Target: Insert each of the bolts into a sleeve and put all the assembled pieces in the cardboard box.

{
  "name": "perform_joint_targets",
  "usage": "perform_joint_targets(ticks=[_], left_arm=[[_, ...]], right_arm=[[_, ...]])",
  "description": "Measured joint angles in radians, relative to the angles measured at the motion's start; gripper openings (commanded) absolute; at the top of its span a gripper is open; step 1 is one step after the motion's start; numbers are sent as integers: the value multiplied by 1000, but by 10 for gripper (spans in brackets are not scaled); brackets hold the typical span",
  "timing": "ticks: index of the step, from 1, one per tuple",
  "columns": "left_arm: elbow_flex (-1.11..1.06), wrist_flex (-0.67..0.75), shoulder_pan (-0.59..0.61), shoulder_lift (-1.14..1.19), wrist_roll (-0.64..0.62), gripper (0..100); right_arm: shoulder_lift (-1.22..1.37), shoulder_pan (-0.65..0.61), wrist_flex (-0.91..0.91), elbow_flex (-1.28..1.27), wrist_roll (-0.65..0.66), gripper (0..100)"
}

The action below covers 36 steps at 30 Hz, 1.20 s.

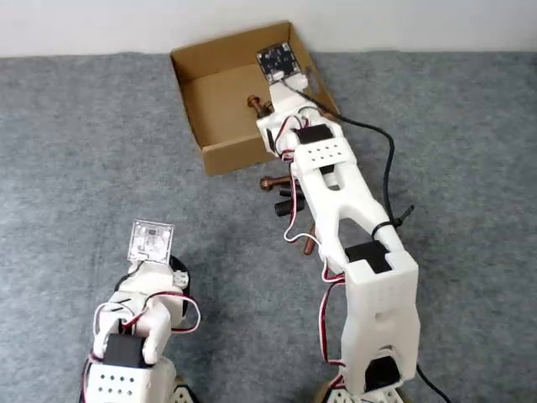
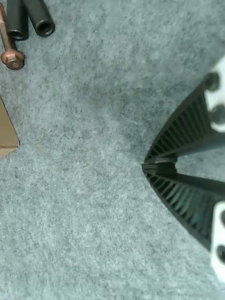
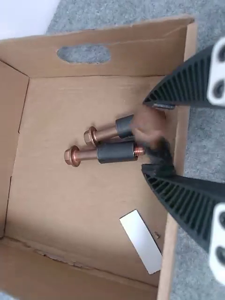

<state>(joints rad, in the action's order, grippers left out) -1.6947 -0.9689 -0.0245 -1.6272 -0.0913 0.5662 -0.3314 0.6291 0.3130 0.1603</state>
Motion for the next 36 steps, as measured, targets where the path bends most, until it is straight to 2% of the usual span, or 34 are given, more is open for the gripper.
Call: perform_joint_targets(ticks=[6,14,27,33,36], left_arm=[[0,0,0,0,0,6],[0,0,0,0,0,6],[0,0,0,0,0,6],[0,3,6,0,0,6],[0,3,6,0,0,6]], right_arm=[[-23,0,17,0,2,4],[-140,0,207,0,2,8],[-209,2,638,0,6,12],[-201,0,810,0,175,13],[-173,-2,870,0,241,68]])
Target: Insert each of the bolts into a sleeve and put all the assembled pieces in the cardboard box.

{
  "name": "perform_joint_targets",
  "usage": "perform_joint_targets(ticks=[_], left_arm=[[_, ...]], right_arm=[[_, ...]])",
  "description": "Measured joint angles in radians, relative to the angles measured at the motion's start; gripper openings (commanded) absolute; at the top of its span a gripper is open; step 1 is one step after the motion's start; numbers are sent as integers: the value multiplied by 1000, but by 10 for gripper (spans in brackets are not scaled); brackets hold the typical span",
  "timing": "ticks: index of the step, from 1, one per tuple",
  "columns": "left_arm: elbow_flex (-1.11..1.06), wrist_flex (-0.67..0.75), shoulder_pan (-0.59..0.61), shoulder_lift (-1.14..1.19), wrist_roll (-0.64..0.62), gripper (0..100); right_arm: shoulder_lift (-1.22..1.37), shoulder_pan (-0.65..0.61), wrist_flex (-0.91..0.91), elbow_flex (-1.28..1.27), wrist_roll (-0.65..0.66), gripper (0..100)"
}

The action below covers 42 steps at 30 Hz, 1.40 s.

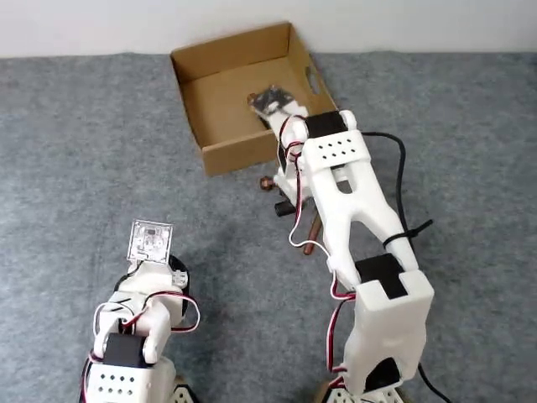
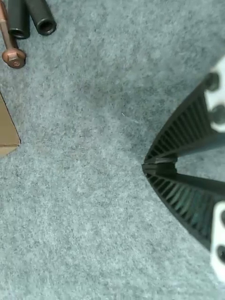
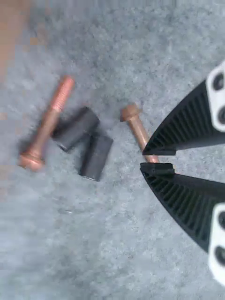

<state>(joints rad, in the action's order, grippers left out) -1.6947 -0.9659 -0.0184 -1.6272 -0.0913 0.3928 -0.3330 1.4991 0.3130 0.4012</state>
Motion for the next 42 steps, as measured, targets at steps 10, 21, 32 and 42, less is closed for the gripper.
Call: perform_joint_targets(ticks=[10,21,32,42], left_arm=[[0,0,0,0,0,6],[0,0,0,0,0,6],[0,0,0,0,0,6],[0,0,0,0,-2,6]], right_arm=[[104,-15,-15,72,28,155],[158,-80,-15,87,192,154],[184,-77,-28,87,427,153],[298,-91,-97,100,486,141]])
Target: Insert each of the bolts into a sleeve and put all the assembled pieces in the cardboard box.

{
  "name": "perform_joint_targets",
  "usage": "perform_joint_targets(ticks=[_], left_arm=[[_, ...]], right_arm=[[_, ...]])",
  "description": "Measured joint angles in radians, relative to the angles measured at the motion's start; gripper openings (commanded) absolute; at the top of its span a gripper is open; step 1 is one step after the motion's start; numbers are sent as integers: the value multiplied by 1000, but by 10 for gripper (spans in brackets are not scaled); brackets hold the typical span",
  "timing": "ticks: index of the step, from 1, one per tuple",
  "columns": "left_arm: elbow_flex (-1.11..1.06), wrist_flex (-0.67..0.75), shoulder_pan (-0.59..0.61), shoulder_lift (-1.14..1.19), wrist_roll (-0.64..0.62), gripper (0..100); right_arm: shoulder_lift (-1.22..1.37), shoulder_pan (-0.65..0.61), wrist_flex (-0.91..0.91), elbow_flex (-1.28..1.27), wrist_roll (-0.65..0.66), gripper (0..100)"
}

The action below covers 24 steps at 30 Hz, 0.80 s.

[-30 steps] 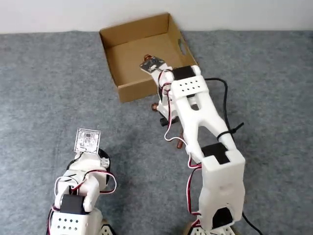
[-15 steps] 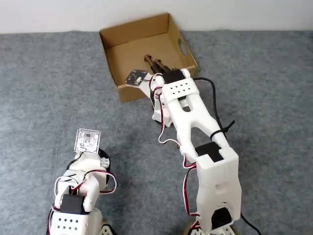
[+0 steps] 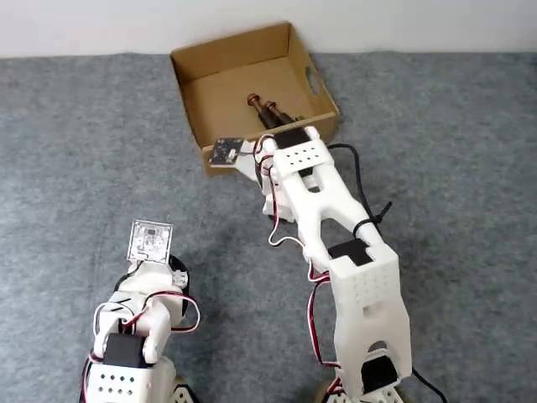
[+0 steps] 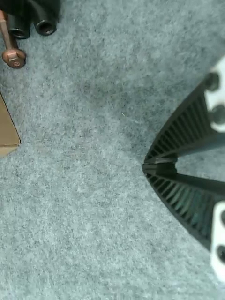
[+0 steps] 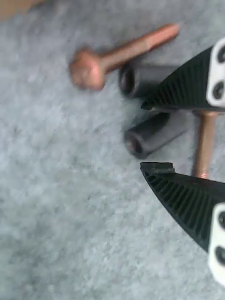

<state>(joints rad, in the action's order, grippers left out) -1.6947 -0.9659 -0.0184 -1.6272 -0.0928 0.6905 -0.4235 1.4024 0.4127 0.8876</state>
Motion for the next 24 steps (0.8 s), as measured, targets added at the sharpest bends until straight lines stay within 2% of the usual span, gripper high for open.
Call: perform_joint_targets(ticks=[4,6,10,18,24], left_arm=[[0,0,0,0,-49,6],[0,0,0,0,-60,6],[0,0,0,0,-66,6],[0,0,0,0,-66,6],[0,0,0,0,-66,6]], right_arm=[[35,-2,-2,18,0,2],[40,0,-3,26,0,25],[40,0,-3,18,-23,9],[11,-2,35,18,-215,9],[5,-6,41,17,-420,14]])
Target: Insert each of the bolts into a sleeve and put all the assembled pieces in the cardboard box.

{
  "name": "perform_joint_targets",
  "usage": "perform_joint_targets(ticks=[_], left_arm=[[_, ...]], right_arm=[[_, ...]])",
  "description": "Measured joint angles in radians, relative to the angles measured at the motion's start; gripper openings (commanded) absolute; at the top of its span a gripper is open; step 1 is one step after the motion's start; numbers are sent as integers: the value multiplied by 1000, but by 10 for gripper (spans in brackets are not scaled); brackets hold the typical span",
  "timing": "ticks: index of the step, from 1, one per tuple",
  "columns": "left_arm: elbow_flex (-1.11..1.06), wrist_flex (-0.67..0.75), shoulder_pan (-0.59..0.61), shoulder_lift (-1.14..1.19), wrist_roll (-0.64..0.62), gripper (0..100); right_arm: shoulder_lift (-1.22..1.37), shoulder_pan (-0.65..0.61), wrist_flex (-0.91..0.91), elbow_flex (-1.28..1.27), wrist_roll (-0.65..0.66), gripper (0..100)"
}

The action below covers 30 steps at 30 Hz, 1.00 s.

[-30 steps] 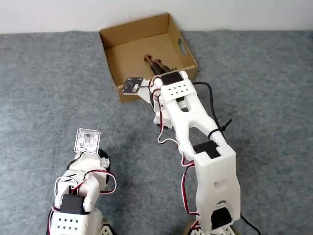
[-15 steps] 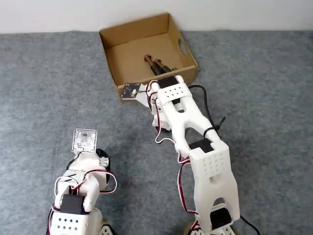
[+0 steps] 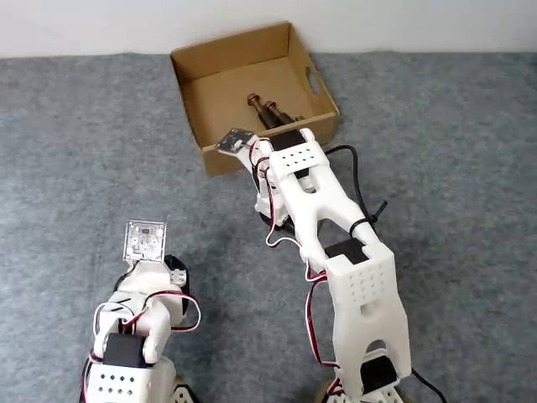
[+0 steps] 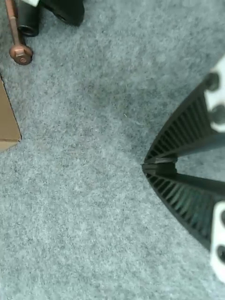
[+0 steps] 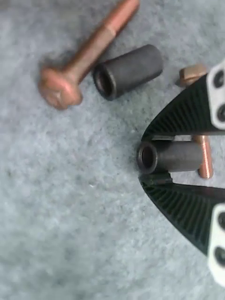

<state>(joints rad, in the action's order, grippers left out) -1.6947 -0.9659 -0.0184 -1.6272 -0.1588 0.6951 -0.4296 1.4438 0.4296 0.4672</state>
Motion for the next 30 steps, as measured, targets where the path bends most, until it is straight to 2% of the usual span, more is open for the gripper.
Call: perform_joint_targets(ticks=[5,7,17,26,30], left_arm=[[0,0,0,0,0,6],[0,0,0,0,0,6],[0,0,0,0,0,6],[0,0,0,0,0,6],[0,0,0,0,0,6]], right_arm=[[0,-15,34,0,-123,153],[0,-15,63,0,-133,171],[-2,-17,158,0,-144,91],[29,-15,152,2,-144,74],[41,-17,144,2,-144,8]])
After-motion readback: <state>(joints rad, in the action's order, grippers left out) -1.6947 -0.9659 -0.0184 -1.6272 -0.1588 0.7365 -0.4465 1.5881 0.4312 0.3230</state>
